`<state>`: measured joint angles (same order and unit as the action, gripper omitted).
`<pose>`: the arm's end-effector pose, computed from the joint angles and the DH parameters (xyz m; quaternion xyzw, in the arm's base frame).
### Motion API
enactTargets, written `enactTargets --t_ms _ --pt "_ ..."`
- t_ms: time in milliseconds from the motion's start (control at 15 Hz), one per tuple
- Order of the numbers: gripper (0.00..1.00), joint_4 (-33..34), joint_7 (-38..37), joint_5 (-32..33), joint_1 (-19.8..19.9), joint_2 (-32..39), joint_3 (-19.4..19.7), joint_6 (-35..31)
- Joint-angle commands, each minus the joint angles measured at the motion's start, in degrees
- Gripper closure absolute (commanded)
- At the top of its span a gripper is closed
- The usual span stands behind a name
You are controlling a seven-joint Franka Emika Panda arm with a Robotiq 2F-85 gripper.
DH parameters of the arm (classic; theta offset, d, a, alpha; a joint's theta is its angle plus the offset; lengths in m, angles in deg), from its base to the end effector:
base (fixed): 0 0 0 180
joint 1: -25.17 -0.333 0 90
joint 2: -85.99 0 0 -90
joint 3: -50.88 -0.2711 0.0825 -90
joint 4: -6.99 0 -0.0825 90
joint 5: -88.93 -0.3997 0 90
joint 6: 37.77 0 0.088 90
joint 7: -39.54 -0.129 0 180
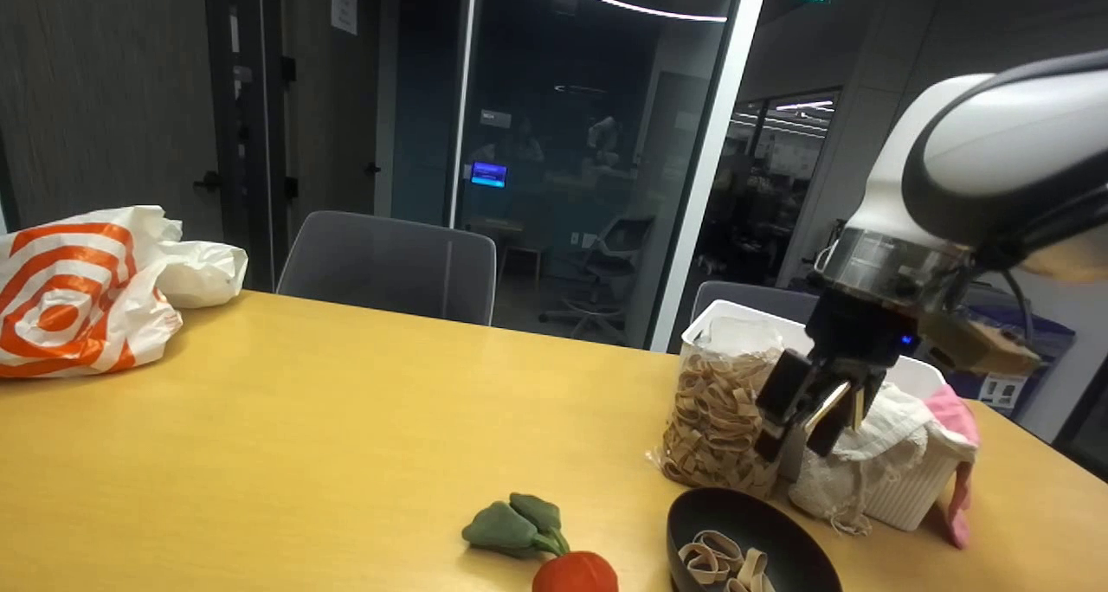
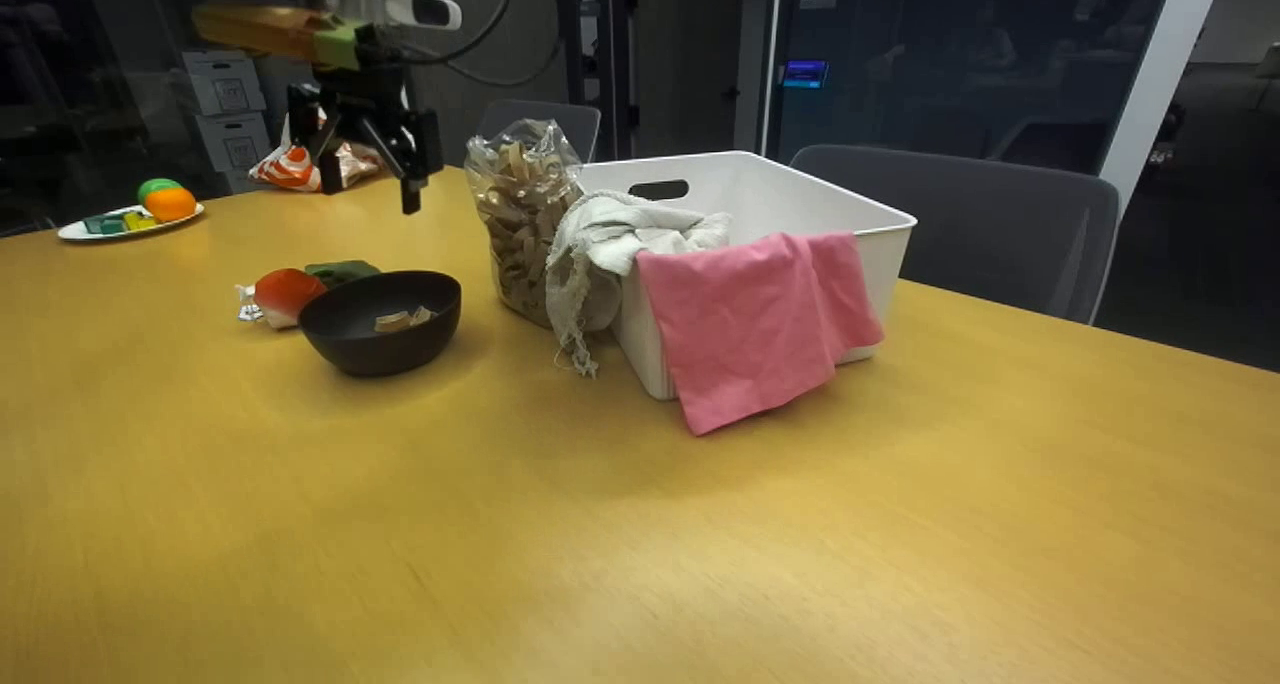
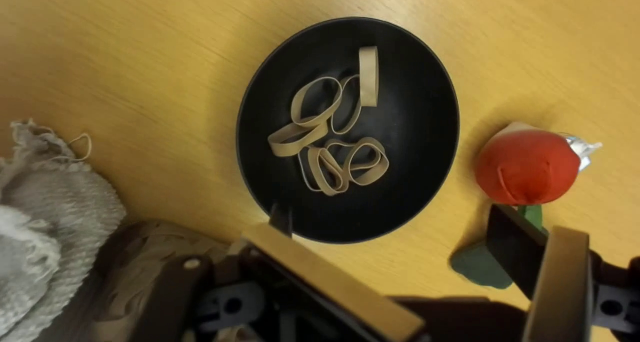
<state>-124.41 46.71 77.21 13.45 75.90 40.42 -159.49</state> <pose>0.4657 0.2028 0.3480 -0.9774 -0.1993 0.0062 0.0709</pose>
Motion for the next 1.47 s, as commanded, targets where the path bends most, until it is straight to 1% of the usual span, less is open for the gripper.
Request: enactTargets --t_ms 0,200,267,467,667,867,1067,1400 --pt "0.00 -7.9 -0.8 1.6 -1.0 -0.7 -1.5 -11.7" --pt "0.00 -10.8 -1.4 4.2 -0.9 0.8 -1.9 -18.6" --pt "0.00 -11.5 -1.8 5.9 -0.8 1.6 -2.1 -20.8" --pt "0.00 -12.4 -2.1 8.1 -1.1 3.7 -2.2 -24.0" --pt "0.00 -11.8 -2.1 9.2 -1.4 6.6 -2.4 -25.5" --pt "0.00 -10.7 -1.5 8.5 -1.6 9.0 -2.3 -25.9" --pt "0.00 -9.9 0.2 6.5 -1.7 11.3 -2.4 -25.6" --pt "0.00 -8.9 1.7 4.8 -1.6 14.6 -3.0 -26.0"
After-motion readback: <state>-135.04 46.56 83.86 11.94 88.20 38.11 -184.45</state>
